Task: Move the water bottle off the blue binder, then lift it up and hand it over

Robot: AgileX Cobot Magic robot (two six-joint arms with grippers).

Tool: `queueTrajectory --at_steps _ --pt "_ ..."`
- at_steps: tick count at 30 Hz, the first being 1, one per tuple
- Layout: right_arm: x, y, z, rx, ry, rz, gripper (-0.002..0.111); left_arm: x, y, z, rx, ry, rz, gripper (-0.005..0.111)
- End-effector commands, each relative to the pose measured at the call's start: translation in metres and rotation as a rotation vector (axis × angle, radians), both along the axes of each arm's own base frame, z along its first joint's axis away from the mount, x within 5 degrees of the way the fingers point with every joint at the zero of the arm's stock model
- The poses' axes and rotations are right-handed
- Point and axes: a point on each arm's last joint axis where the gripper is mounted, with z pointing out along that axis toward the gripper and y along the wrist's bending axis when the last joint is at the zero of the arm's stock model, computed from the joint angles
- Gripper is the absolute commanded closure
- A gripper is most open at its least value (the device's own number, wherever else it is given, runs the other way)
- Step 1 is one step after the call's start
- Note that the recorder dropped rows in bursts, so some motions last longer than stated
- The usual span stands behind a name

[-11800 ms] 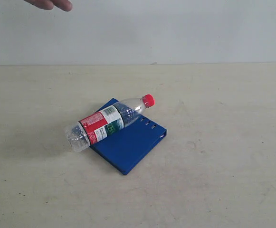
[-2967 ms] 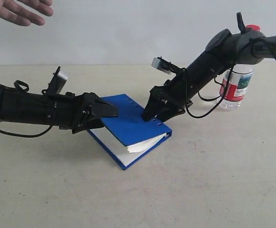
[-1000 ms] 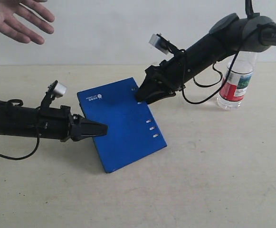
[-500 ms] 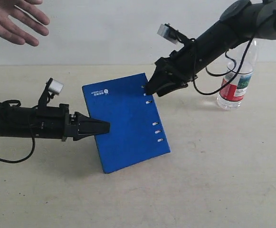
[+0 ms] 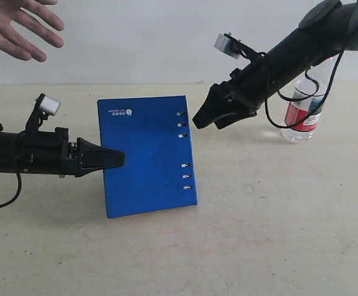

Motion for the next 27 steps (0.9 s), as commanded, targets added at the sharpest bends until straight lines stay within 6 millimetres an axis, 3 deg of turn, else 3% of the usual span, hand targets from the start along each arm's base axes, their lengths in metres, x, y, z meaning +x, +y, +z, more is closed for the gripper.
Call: queueTrajectory --at_steps 1,6,12,14,19,23,25,27 --pt "-0.007 0.008 -0.004 0.157 -0.076 0.065 0.035 -0.002 -0.001 0.005 -0.013 -0.029 -0.018 0.102" --pt "-0.010 0.009 -0.013 0.183 -0.116 0.108 0.035 -0.002 -0.001 0.005 -0.010 -0.028 -0.024 0.102" --pt "-0.006 0.016 -0.042 0.229 -0.084 0.107 0.035 -0.002 -0.001 0.005 -0.007 -0.035 -0.026 0.102" --pt "-0.009 0.026 -0.045 0.240 -0.106 0.146 0.035 -0.002 -0.001 0.005 -0.007 -0.035 -0.026 0.102" --pt "-0.033 0.076 -0.045 0.256 -0.206 0.355 0.035 -0.002 -0.001 0.005 -0.007 -0.035 -0.026 0.102" --pt "-0.040 0.088 -0.045 0.259 -0.212 0.393 0.036 -0.002 -0.001 0.005 -0.010 -0.036 -0.021 0.102" --pt "-0.040 0.089 -0.045 0.259 -0.212 0.395 0.046 -0.001 0.000 0.006 -0.013 -0.036 -0.014 0.102" --pt "-0.040 0.089 -0.045 0.259 -0.212 0.395 0.063 -0.001 0.000 0.005 -0.013 -0.025 -0.008 0.102"
